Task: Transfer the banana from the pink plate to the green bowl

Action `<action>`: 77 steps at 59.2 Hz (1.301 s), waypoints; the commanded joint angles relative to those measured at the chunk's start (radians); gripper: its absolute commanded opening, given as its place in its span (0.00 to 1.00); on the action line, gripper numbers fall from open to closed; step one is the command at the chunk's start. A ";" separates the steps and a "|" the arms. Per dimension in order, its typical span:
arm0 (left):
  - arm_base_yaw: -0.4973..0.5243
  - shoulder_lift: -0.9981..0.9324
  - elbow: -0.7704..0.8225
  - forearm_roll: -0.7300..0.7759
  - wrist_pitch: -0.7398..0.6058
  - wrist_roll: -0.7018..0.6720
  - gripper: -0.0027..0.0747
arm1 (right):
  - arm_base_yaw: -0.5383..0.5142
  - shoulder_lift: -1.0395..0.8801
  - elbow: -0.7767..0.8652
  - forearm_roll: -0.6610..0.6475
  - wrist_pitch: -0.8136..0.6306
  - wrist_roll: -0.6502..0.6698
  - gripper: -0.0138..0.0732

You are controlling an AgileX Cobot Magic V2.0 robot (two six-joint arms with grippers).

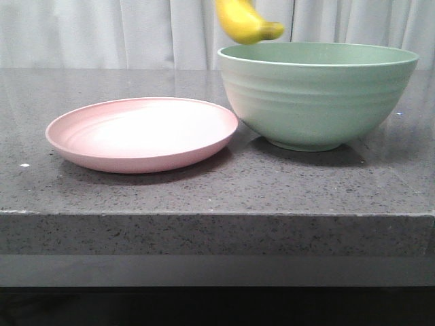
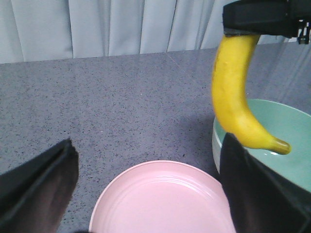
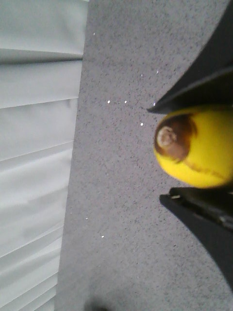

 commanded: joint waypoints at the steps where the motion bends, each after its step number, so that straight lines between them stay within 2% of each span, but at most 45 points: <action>1: -0.008 -0.017 -0.030 -0.005 -0.087 -0.003 0.79 | -0.036 -0.080 -0.047 -0.015 0.004 -0.029 0.21; 11: -0.008 -0.017 -0.030 -0.005 -0.087 -0.003 0.79 | -0.087 -0.078 -0.058 -0.039 0.152 -0.029 0.21; 23: -0.008 -0.017 -0.030 -0.005 -0.087 -0.003 0.79 | -0.095 -0.029 -0.057 -0.045 0.252 -0.029 0.21; 47: -0.008 -0.017 -0.030 -0.005 -0.087 -0.003 0.79 | -0.095 0.064 -0.047 -0.055 0.305 -0.029 0.22; 51: -0.008 -0.017 -0.030 -0.005 -0.087 -0.003 0.79 | -0.095 0.070 -0.047 -0.060 0.313 -0.029 0.26; 72: -0.008 -0.017 -0.030 -0.005 -0.087 -0.003 0.79 | -0.095 0.075 -0.047 -0.072 0.321 -0.029 0.58; 77: -0.008 -0.017 -0.030 -0.005 -0.087 -0.003 0.79 | -0.095 0.075 -0.047 -0.072 0.321 -0.029 0.61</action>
